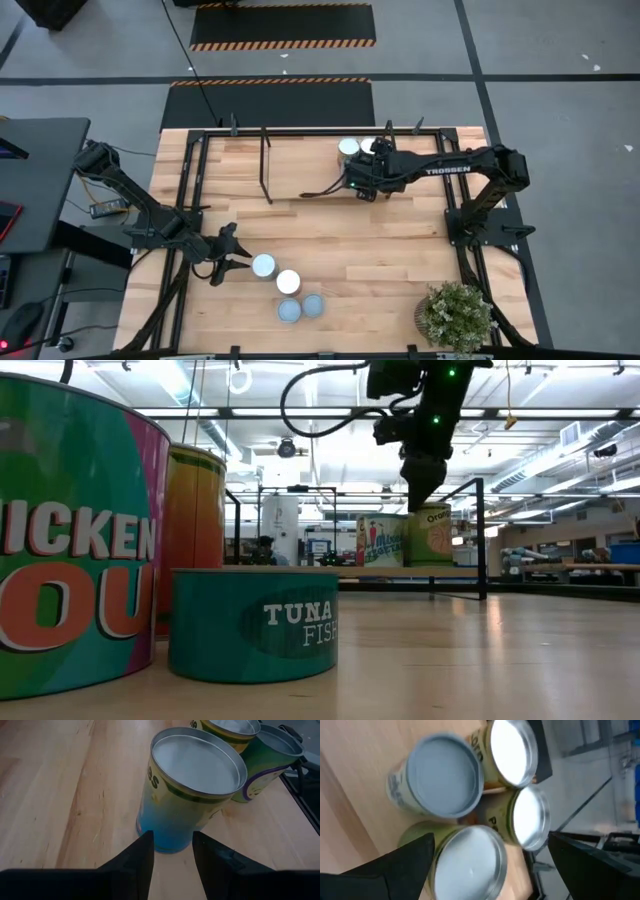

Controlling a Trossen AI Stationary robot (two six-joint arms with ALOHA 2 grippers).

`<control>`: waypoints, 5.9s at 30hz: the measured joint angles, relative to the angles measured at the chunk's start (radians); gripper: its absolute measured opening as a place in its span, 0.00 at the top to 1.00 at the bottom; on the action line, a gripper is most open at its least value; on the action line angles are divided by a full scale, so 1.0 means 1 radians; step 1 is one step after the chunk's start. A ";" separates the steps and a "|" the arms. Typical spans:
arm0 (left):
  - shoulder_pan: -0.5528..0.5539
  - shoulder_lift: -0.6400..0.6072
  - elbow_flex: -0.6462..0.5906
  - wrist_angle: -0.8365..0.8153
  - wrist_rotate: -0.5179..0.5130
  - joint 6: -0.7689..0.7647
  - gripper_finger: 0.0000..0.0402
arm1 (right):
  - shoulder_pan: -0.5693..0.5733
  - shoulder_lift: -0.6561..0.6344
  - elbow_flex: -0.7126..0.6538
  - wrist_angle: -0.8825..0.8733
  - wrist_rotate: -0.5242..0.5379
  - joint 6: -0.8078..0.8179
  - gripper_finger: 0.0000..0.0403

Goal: Pick and place cans onto a shelf
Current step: Put the canned oranges on the shelf, then put the canned cherries on the shelf

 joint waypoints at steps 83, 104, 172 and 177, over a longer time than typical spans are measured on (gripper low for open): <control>0.000 0.105 -0.001 0.084 0.029 0.026 0.12 | 0.415 0.114 0.095 0.504 -0.080 0.016 0.02; 0.000 0.532 0.000 0.558 -0.020 0.148 0.12 | 0.427 0.122 0.095 0.576 -0.132 0.043 0.02; 0.364 0.498 0.478 0.174 -0.147 0.554 0.22 | 0.394 0.169 0.145 0.746 -0.273 -0.113 0.01; 0.366 0.498 0.478 0.194 -0.156 0.578 0.22 | 0.380 0.169 0.145 0.758 -0.273 -0.112 0.01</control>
